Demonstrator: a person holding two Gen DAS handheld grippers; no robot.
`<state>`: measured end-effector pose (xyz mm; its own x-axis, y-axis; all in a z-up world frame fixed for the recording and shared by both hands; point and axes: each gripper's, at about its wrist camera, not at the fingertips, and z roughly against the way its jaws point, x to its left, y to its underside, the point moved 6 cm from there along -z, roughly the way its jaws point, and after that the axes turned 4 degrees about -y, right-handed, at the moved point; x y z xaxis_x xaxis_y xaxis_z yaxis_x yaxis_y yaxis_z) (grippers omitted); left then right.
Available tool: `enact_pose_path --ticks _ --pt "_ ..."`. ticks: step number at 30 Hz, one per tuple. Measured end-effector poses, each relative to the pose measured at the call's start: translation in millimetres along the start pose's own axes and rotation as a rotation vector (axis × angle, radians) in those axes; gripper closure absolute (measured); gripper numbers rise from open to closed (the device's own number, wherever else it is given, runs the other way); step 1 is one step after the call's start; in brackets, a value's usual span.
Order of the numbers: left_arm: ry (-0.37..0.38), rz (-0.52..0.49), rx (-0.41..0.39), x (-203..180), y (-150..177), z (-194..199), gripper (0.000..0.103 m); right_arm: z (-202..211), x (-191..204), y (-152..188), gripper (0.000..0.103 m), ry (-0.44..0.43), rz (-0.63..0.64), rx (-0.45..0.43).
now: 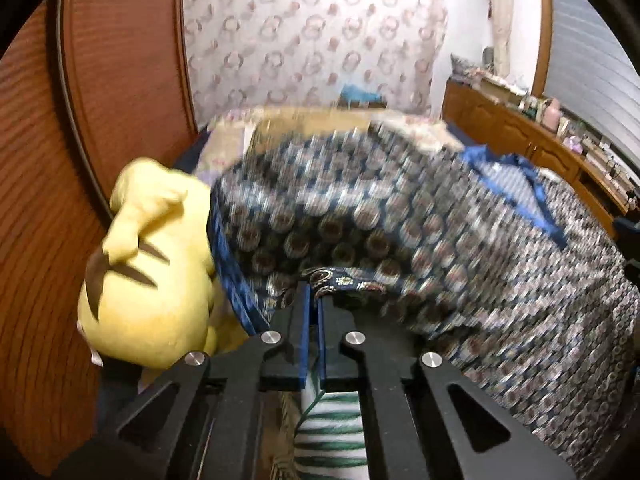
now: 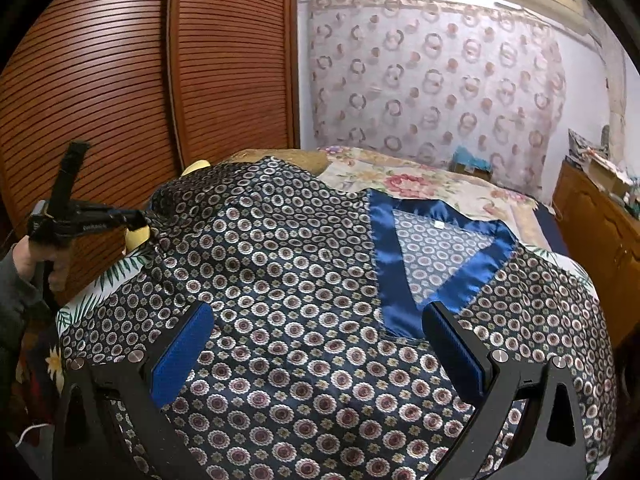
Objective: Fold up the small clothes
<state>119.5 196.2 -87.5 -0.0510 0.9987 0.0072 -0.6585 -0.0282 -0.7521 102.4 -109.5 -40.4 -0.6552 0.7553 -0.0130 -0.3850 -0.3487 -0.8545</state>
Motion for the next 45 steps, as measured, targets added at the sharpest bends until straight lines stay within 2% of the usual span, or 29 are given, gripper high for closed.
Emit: enact_pose_path --ticks 6,9,17,18,20,22,24,28,30,33,40,45 --pt "0.070 -0.035 -0.099 -38.1 -38.9 27.1 0.100 9.4 -15.1 3.9 0.000 0.012 -0.040 -0.018" --pt "0.101 -0.070 -0.120 -60.7 -47.8 33.9 0.100 14.0 -19.6 6.6 0.000 0.015 -0.056 -0.024" --pt "0.193 -0.102 -0.097 -114.1 -35.0 35.1 0.099 17.3 -20.8 12.9 0.000 0.015 -0.066 -0.020" --pt "0.203 -0.103 -0.087 -117.5 -31.6 34.3 0.096 17.1 -20.0 13.2 0.000 0.015 -0.068 -0.018" --pt "0.201 -0.102 -0.071 -117.1 -24.1 34.2 0.092 17.5 -20.5 14.2 0.000 0.016 -0.068 -0.013" --pt "0.213 -0.094 -0.069 -116.5 -19.4 37.7 0.083 17.9 -21.5 14.9 0.000 0.018 -0.066 -0.009" --pt "0.229 -0.083 -0.077 -116.8 -16.2 44.2 0.062 17.9 -22.5 14.1 0.000 0.018 -0.066 -0.005" --pt "0.225 -0.068 -0.101 -110.4 -6.7 61.1 0.052 16.4 -22.0 11.3 0.000 0.013 -0.063 -0.001" --pt "0.209 -0.057 -0.110 -104.4 -2.0 66.9 0.041 15.2 -20.6 9.0 0.000 0.010 -0.057 -0.002" --pt "0.169 -0.034 -0.128 -88.5 5.3 74.0 0.029 12.7 -16.5 3.0 0.000 0.000 -0.038 -0.003" --pt "0.098 0.037 -0.150 -51.8 18.5 77.7 0.026 -2.0 12.9 -31.7 0.000 -0.085 0.057 -0.014" --pt "0.051 0.085 -0.162 -30.6 24.4 79.8 0.026 -32.3 51.9 -62.4 0.006 -0.212 0.161 0.001"
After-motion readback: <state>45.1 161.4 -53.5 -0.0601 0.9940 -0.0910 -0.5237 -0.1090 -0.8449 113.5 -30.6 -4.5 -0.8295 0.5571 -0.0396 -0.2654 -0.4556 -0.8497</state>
